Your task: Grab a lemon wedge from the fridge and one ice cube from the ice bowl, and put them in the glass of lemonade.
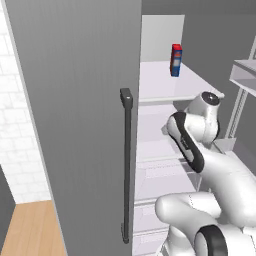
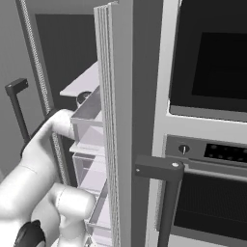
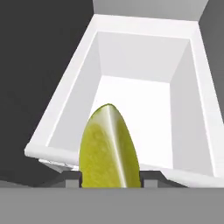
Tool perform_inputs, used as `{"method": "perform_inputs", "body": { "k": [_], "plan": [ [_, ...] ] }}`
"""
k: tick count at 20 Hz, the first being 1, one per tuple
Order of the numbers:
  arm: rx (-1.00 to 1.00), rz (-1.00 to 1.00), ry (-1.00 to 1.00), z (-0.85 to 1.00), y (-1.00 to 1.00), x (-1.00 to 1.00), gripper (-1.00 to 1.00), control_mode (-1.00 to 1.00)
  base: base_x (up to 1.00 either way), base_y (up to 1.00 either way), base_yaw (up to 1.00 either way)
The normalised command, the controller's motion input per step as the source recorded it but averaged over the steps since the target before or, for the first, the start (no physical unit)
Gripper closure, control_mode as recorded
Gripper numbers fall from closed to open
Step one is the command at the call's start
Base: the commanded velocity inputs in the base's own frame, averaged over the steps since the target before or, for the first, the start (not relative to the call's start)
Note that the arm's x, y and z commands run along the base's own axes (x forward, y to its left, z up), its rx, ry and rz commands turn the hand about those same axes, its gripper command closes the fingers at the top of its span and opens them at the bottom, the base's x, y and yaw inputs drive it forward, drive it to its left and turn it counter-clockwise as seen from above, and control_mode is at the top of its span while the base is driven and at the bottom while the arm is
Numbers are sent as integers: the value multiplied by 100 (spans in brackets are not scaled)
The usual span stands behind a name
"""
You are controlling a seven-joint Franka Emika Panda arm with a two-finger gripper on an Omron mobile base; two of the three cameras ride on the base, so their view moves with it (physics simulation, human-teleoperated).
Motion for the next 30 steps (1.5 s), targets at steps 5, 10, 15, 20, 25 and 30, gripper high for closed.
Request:
{"method": "perform_inputs", "body": {
  "k": [5,10,15,20,25,30],
  "plan": [
    [0,-4,4,68,3,-100,100,-100,0,0,0],
    [-2,-3,0,64,13,-100,100,-100,0,0,0],
    [-5,-3,0,74,39,-100,100,-100,0,0,0],
    [-7,-3,0,65,51,-100,100,-100,0,0,0],
    [0,-2,-7,16,9,-100,100,-100,0,0,0],
    [0,-2,-10,7,0,-52,100,-100,0,0,0]
  ]
}}
